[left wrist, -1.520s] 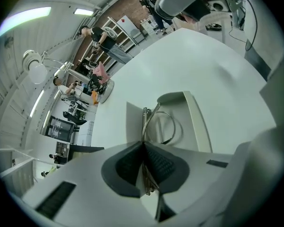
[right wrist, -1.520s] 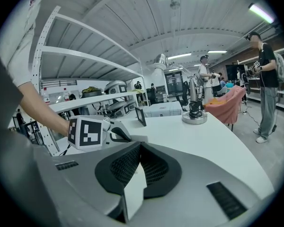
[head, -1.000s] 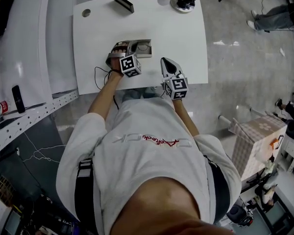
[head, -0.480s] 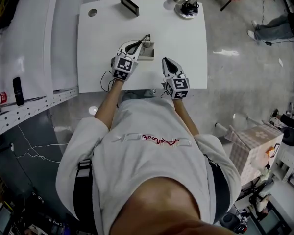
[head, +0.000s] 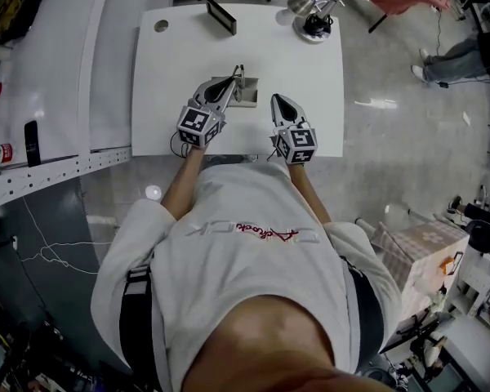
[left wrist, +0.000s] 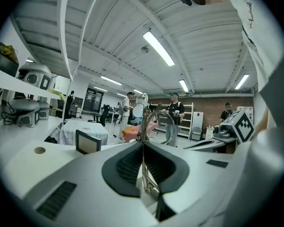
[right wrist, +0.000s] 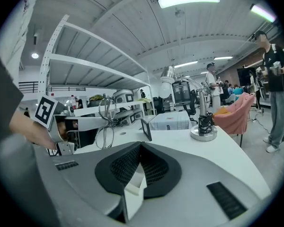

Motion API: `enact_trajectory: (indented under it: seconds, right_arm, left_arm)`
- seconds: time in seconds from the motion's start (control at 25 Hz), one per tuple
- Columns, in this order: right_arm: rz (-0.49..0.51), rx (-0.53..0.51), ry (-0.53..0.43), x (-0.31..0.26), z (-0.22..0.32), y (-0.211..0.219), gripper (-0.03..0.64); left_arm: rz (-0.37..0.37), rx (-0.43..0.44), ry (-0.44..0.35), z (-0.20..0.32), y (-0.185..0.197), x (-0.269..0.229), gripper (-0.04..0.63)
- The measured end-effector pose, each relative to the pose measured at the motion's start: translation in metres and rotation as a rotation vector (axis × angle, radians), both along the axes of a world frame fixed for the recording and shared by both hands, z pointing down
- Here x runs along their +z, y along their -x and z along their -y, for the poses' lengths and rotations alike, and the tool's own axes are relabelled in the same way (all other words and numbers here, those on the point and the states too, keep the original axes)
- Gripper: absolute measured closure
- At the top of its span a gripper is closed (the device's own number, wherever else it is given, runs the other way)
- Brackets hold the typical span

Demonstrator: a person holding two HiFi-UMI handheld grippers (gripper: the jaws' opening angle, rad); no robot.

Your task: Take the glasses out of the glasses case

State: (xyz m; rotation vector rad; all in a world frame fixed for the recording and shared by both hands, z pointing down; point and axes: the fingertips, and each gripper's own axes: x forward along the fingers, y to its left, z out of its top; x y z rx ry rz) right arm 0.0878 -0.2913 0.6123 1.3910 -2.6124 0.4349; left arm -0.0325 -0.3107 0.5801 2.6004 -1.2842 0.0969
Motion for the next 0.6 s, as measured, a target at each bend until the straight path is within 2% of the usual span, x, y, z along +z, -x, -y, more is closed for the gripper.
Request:
enact_trajectory:
  seconds: [0.2, 0.6]
  right_arm:
    - [0.027, -0.029, -0.018, -0.010, 0.003, -0.002, 0.621]
    - [0.114, -0.058, -0.016, -0.008, -0.009, -0.014, 0.621]
  left_arm:
    - [-0.035, -0.024, -0.013, -0.009, -0.001, -0.007, 0.558]
    - [-0.032, -0.100, 0.021, -0.035, -0.006, -0.002, 0.558]
